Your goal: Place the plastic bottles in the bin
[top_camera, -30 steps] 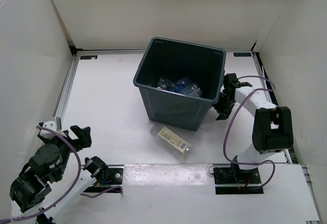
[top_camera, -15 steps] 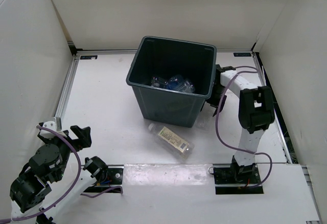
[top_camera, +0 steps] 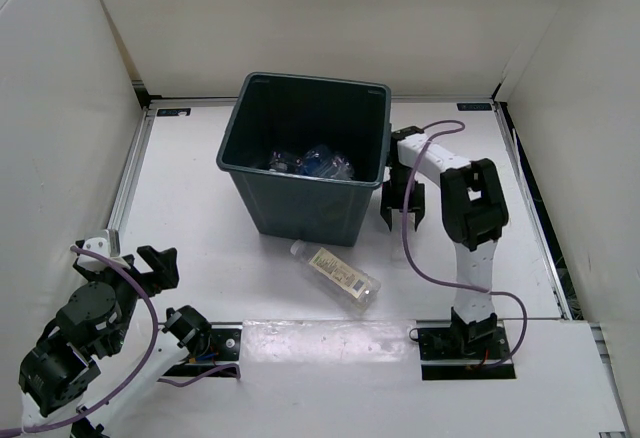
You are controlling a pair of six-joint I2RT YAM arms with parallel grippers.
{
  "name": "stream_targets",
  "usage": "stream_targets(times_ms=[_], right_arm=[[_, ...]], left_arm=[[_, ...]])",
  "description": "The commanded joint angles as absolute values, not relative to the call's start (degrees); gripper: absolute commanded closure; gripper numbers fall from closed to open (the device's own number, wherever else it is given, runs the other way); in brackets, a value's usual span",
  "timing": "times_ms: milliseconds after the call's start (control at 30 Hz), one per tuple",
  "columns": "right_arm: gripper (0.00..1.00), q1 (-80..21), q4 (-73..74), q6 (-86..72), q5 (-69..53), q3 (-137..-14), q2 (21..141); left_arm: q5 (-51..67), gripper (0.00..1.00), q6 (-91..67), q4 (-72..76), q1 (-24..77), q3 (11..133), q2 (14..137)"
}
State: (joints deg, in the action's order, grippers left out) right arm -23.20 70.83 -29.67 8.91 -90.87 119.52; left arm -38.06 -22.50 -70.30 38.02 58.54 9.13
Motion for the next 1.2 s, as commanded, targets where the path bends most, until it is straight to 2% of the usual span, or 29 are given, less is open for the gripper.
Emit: stream_targets(times_ms=[0, 33, 67, 133, 167, 200, 467, 667, 800, 1000, 1100, 1167], right_arm=[[0.49, -25.3, 73.9, -28.0, 12.8, -90.8, 120.1], [0.57, -25.7, 73.7, -27.6, 12.9, -90.4, 119.8], [0.61, -25.8, 73.4, -27.7, 13.0, -90.2, 119.2], [0.77, -25.1, 72.0, -27.7, 12.3, -88.2, 116.8], [0.95, -23.8, 70.9, -27.9, 12.1, -86.6, 116.0], [1.00, -23.4, 69.9, -28.3, 12.2, -85.4, 114.3], [1.00, -14.1, 66.6, -28.6, 11.9, -83.1, 98.3], [1.00, -6.6, 63.2, -30.7, 4.7, -87.6, 80.1], [1.00, -5.3, 57.1, -35.0, 3.5, -89.7, 67.5], [1.00, -9.7, 48.2, -40.7, 6.9, -94.2, 57.5], [1.00, -18.3, 41.3, -40.9, 12.4, -94.5, 54.8], [1.00, -28.0, 40.1, -39.7, 19.8, -96.1, 55.6]], left_arm=[[-37.6, 0.00, -22.3, -70.1, 38.1, 58.9, 9.2], [-37.7, 0.00, -22.2, -70.2, 38.1, 58.8, 9.2], [-37.7, 0.00, -22.3, -70.1, 38.1, 58.9, 9.3], [-37.7, 0.00, -22.5, -70.2, 38.2, 58.8, 9.3], [-37.6, 0.00, -22.4, -70.1, 38.1, 58.9, 9.1], [-37.7, 0.00, -22.3, -70.2, 38.1, 58.7, 9.2], [-37.4, 0.00, -22.2, -70.0, 38.1, 58.7, 9.8], [-37.4, 0.00, -22.2, -70.0, 38.1, 58.7, 10.0], [-37.4, 0.00, -22.2, -69.8, 38.1, 58.6, 10.0], [-37.2, 0.00, -21.9, -69.6, 38.2, 58.6, 10.6], [-37.2, 0.00, -21.8, -69.7, 38.2, 58.7, 10.6], [-37.2, 0.00, -21.7, -69.7, 38.1, 58.5, 10.6]])
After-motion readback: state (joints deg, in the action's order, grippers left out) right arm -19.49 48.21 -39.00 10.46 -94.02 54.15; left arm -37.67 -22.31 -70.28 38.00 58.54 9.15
